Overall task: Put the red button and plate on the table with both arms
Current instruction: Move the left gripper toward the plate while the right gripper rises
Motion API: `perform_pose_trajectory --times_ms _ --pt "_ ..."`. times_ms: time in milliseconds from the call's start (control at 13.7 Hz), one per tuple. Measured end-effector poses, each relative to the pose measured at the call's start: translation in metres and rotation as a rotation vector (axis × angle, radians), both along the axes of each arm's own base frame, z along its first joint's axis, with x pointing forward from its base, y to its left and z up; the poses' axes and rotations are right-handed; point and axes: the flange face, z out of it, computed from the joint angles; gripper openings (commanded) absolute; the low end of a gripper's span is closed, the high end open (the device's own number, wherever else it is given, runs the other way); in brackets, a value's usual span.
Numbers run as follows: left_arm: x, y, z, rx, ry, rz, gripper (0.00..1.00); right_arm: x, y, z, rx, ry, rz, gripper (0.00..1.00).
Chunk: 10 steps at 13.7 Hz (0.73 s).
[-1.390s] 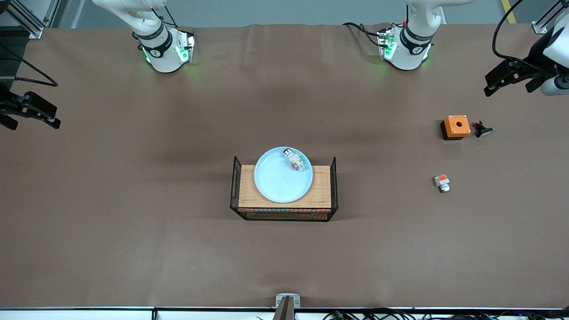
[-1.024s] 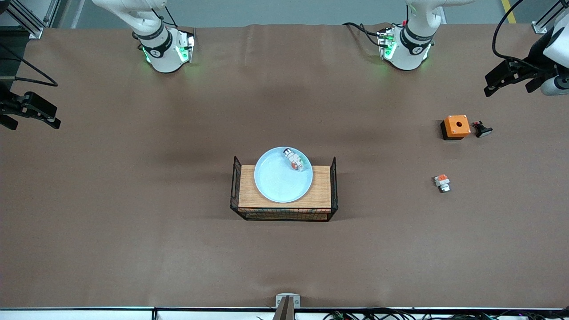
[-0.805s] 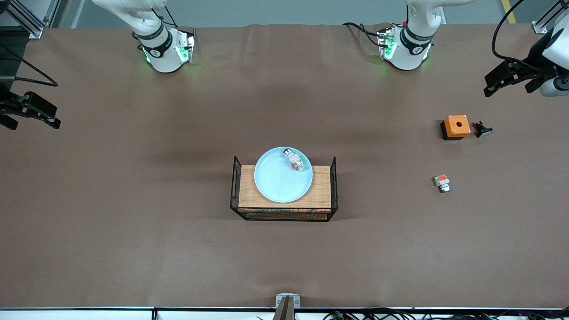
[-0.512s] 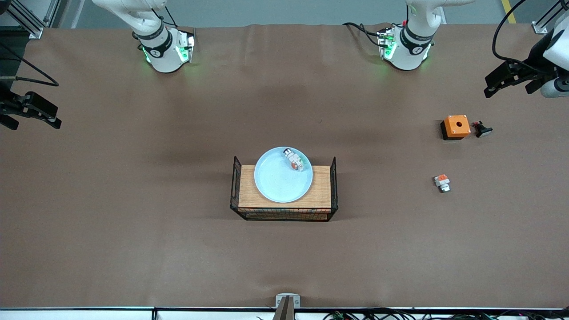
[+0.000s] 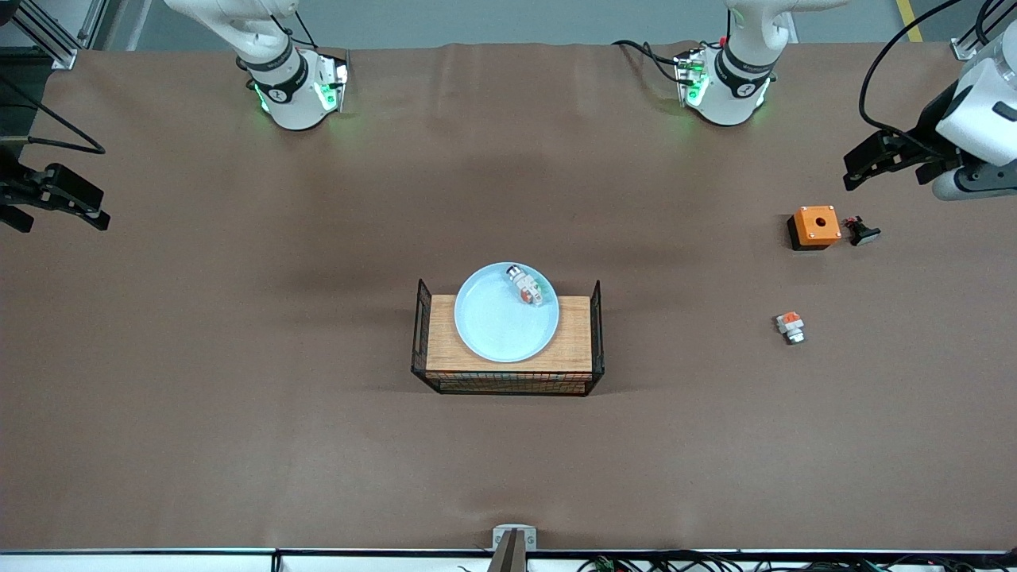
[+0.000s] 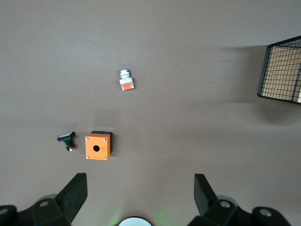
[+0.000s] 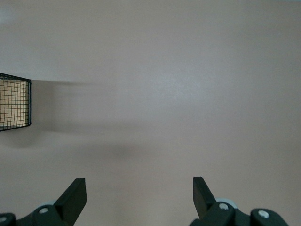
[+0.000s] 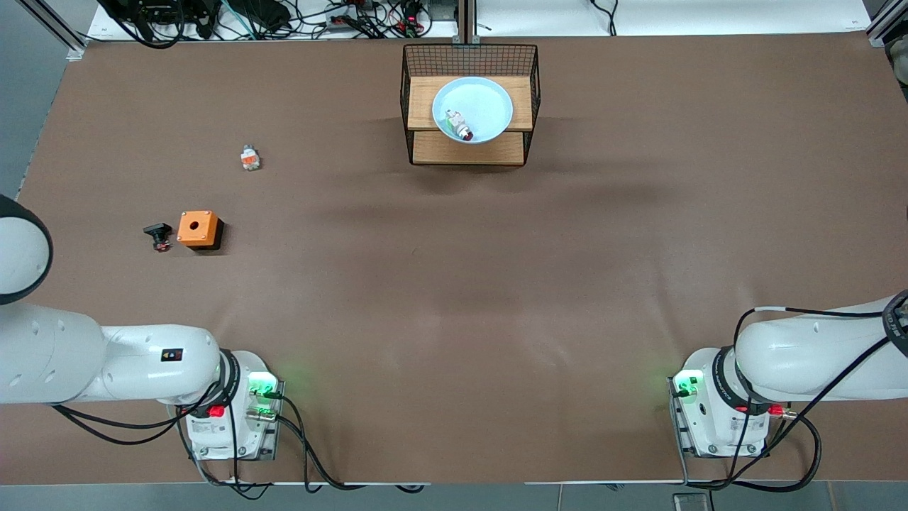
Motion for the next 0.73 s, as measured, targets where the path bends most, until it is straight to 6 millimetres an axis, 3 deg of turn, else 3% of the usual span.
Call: perform_pose_trajectory --times_ms 439,732 --pt "0.004 -0.004 -0.004 0.001 0.005 0.032 1.0 0.0 0.008 0.0 0.0 0.0 0.015 0.99" --pt "0.005 -0.012 -0.006 0.002 0.01 0.022 1.0 0.0 0.026 0.0 0.0 0.0 0.047 0.99"
